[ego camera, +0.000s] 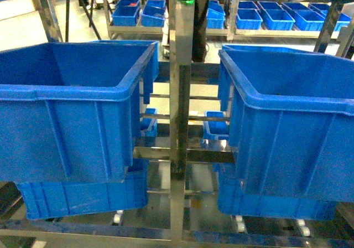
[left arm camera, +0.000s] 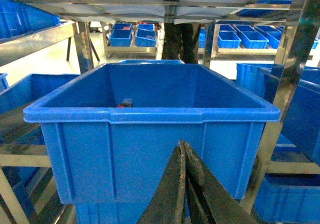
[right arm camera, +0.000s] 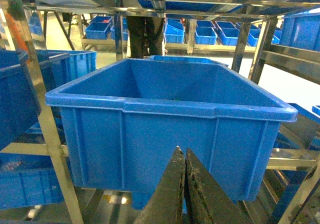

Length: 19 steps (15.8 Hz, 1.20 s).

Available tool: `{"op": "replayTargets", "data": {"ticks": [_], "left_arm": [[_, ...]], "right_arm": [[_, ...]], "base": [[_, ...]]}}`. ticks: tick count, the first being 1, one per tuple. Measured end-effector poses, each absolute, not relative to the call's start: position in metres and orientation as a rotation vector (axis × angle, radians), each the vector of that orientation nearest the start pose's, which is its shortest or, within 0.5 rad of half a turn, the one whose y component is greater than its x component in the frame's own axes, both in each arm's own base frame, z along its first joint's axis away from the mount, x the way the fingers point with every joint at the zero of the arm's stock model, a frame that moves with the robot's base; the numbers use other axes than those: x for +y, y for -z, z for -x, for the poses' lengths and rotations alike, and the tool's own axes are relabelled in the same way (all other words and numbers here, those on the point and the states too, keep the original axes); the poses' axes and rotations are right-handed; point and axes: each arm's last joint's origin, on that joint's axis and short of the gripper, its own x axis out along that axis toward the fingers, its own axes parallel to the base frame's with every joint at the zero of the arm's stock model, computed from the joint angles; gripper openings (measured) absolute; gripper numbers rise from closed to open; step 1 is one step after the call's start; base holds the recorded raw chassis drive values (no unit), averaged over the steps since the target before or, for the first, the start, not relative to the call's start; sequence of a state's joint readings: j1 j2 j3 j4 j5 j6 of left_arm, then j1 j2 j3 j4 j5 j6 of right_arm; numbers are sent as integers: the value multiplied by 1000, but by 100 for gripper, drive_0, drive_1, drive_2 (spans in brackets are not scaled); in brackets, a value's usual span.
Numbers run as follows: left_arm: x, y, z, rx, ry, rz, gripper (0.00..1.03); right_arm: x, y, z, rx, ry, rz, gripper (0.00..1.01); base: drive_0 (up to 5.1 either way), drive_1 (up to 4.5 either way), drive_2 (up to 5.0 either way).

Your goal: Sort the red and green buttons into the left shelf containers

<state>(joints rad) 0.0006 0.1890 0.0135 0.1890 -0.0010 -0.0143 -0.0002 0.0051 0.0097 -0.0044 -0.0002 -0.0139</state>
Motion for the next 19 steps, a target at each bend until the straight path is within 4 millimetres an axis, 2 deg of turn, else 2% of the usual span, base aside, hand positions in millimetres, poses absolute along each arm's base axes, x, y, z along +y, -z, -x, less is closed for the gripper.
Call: {"op": "replayTargets", "data": {"ticks": [3, 4, 8, 9, 15, 17, 18, 19], "left_arm": [[0, -164, -100, 36, 5, 13, 2], [0, -169, -97, -18, 0, 10, 2], [0, -168, -97, -4, 0, 10, 4], [0, -168, -97, -4, 0, 10, 20], [0, -168, -97, -3, -1, 10, 76], [0, -168, -97, -4, -1, 10, 99], [0, -168, -97, -4, 0, 8, 98], [0, -168, -97, -4, 0, 8, 98]], "right_arm": [[0, -166, -97, 0, 0, 14, 2], [0, -166, -97, 0, 0, 14, 2], [0, -166, -97, 0, 0, 14, 2], [0, -166, -97, 0, 0, 14, 11], [0, -166, -97, 0, 0, 14, 68], [0, -166, -97, 0, 0, 14, 92], [0, -166, -97, 0, 0, 14, 100], [0, -166, -97, 0, 0, 14, 97]], "base": [[0, 0, 0], [0, 0, 0], [0, 0, 0], [0, 0, 0], [0, 0, 0], [0, 0, 0], [0, 0, 0], [0, 0, 0]]}}
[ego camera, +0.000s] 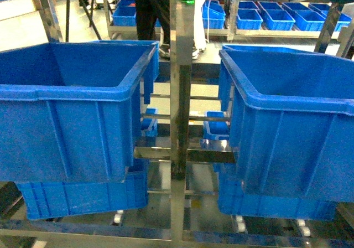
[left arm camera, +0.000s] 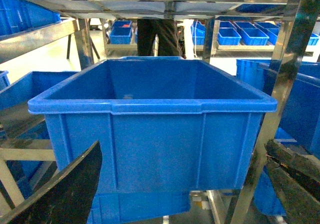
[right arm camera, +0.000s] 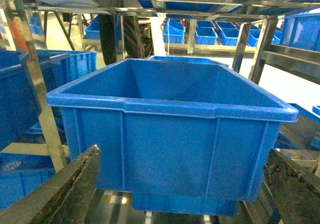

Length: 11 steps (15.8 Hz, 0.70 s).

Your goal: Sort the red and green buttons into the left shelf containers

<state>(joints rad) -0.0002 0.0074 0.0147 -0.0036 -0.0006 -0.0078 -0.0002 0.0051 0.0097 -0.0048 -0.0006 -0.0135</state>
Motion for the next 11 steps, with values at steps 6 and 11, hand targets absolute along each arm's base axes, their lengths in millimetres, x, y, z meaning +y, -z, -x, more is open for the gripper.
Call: {"op": "replayTargets", "data": {"ticks": [6, 11], "left_arm": [[0, -168, -97, -4, 0, 7, 98], [0, -168, -97, -4, -1, 7, 98]], "right_arm": [[0, -166, -97, 0, 0, 14, 98], [0, -166, -97, 0, 0, 14, 98]], "base": [[0, 0, 0], [0, 0, 0]]}}
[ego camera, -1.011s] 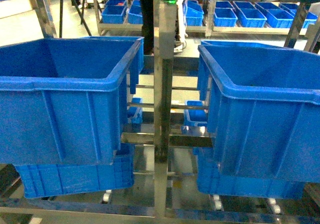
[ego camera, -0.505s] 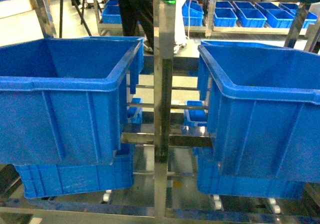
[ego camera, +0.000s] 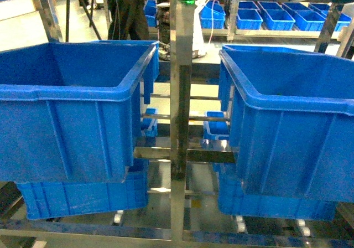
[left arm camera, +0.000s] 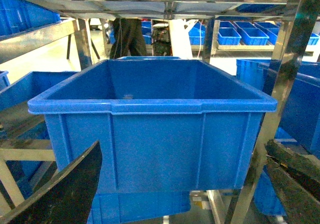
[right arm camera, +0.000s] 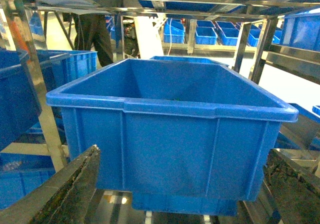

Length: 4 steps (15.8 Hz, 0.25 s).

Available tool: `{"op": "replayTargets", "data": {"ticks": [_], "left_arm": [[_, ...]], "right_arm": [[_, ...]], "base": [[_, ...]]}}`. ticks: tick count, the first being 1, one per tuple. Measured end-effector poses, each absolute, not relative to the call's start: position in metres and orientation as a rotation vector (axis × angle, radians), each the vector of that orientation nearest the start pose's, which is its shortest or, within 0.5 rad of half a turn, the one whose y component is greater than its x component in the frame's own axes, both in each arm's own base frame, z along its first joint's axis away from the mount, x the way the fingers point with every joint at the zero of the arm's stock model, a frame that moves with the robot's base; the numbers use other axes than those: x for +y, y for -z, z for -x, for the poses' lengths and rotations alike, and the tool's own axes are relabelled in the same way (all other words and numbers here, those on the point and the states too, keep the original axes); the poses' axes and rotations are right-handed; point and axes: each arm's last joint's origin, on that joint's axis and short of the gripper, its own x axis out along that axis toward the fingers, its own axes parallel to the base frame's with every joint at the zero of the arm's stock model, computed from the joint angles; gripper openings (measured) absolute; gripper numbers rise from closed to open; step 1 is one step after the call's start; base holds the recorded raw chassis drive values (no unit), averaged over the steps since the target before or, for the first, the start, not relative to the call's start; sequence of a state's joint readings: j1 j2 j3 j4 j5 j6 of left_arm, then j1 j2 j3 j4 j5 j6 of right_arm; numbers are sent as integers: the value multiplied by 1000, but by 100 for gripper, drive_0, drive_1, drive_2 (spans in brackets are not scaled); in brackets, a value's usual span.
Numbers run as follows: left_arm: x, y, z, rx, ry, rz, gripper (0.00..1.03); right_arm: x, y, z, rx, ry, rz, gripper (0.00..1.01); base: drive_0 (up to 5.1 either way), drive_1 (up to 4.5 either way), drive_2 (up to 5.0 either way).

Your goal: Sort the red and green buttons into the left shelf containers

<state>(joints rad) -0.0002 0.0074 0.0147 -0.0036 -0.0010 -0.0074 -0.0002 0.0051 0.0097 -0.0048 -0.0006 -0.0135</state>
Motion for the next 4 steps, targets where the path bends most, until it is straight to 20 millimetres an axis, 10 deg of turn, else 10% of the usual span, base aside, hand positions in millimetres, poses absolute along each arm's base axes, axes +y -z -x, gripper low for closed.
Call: {"op": "replayTargets", "data": {"ticks": [4], "left_arm": [[0, -168, -97, -4, 0, 7, 98]], "right_arm": [[0, -166, -97, 0, 0, 14, 98]], "base": [[0, 0, 0]]}}
